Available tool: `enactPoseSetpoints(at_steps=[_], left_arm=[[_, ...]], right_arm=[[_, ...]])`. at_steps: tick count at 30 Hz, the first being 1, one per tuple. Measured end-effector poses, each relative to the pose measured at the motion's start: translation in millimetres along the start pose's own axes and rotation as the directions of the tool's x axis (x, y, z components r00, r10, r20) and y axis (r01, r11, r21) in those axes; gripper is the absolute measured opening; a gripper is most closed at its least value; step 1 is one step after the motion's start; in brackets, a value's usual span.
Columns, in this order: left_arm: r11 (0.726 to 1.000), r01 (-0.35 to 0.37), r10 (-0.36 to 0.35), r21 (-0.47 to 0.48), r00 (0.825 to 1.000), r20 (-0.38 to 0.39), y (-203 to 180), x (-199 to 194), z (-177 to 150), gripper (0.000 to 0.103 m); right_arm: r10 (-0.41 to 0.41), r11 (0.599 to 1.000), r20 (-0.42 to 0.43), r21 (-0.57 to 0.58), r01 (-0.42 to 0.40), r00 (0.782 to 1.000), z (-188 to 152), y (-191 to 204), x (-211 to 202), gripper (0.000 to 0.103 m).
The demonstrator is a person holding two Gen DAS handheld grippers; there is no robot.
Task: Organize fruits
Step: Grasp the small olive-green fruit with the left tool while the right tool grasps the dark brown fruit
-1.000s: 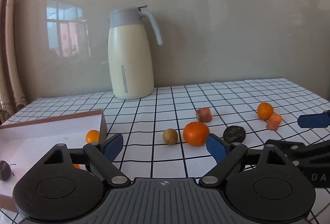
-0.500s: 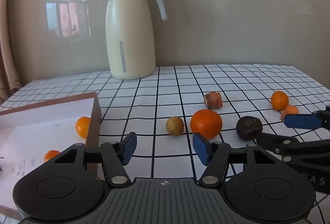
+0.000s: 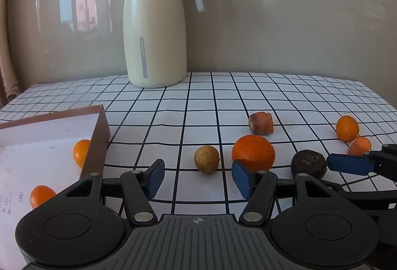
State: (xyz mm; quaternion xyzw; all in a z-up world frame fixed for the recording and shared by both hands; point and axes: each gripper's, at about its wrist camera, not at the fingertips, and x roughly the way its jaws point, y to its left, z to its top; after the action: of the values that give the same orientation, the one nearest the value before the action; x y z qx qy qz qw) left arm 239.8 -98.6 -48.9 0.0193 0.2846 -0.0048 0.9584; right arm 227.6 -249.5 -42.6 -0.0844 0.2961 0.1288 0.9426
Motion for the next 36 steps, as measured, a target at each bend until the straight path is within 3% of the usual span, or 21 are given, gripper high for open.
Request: enactPoseSetpoints(at_steps=[14, 16, 18, 21, 36], left_arm=[[0.999, 0.033, -0.035, -0.035, 0.998, -0.043, -5, 20, 9, 0.061], [0.999, 0.036, -0.038, -0.037, 0.998, -0.049, -6, 23, 10, 0.056], [0.999, 0.029, -0.030, -0.027, 0.998, -0.049, -8, 23, 11, 0.040], [0.999, 0.023, -0.025, -0.027, 0.999, -0.047, -8, 23, 11, 0.026], [0.999, 0.036, -0.036, -0.004, 0.999, -0.024, -5, 0, 5, 0.024]], right_arm=[[0.017, 0.999, -0.030, 0.037, -0.016, 0.999, 8, -8, 16, 0.030], [0.019, 0.999, -0.031, 0.042, -0.017, 0.999, 8, -8, 17, 0.029], [0.020, 0.999, -0.032, 0.048, -0.019, 0.999, 8, -9, 18, 0.028], [0.020, 0.998, -0.032, 0.057, -0.018, 0.999, 8, -11, 18, 0.028], [0.004, 0.999, -0.022, 0.038, -0.003, 1.000, 14, -1, 13, 0.027]])
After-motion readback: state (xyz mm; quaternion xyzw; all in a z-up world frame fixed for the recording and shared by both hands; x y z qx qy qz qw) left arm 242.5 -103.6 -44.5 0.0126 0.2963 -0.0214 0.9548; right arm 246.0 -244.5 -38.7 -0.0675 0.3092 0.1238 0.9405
